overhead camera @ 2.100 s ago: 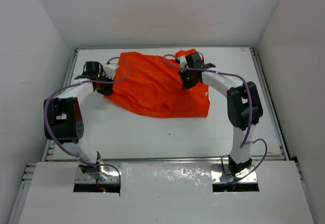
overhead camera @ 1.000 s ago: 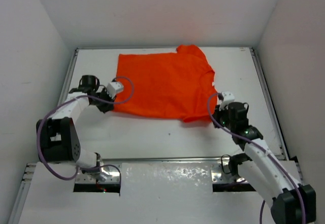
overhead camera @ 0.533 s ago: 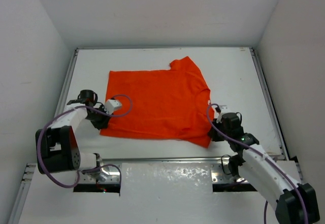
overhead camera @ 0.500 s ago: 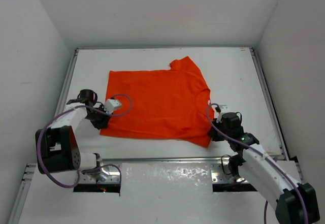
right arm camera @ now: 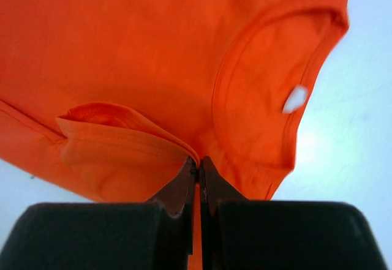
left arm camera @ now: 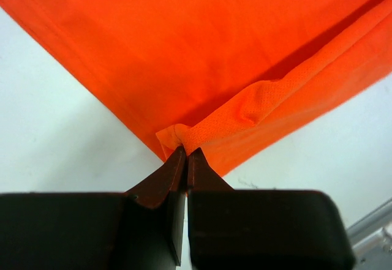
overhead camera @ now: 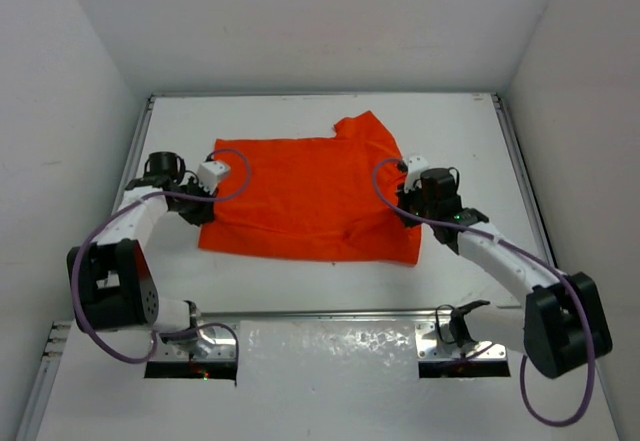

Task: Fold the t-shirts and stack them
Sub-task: Fold the flattened tshirt in 1/3 of the way

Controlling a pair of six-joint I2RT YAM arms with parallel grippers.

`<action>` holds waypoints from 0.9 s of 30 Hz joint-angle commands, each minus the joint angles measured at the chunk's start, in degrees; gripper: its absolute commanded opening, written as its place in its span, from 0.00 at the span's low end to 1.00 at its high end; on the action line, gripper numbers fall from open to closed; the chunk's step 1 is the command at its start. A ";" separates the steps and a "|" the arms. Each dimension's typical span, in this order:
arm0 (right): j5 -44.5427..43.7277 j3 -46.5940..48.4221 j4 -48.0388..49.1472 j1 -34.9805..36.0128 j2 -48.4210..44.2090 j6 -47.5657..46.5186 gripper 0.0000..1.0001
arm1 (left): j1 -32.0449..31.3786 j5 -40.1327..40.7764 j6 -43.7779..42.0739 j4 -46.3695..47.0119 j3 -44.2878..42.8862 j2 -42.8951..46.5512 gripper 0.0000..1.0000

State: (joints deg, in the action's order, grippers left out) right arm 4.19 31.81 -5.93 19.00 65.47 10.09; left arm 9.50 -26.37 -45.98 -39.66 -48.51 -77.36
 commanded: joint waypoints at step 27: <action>1.53 20.92 13.49 -2.83 26.36 -11.48 0.00 | 4.48 3.61 16.27 15.14 -1.76 -9.20 0.00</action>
State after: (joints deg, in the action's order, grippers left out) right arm 4.67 49.69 6.35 16.62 90.37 1.17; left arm 13.56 -22.52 -30.92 -28.82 -49.71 -86.63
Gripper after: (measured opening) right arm 0.002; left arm 0.007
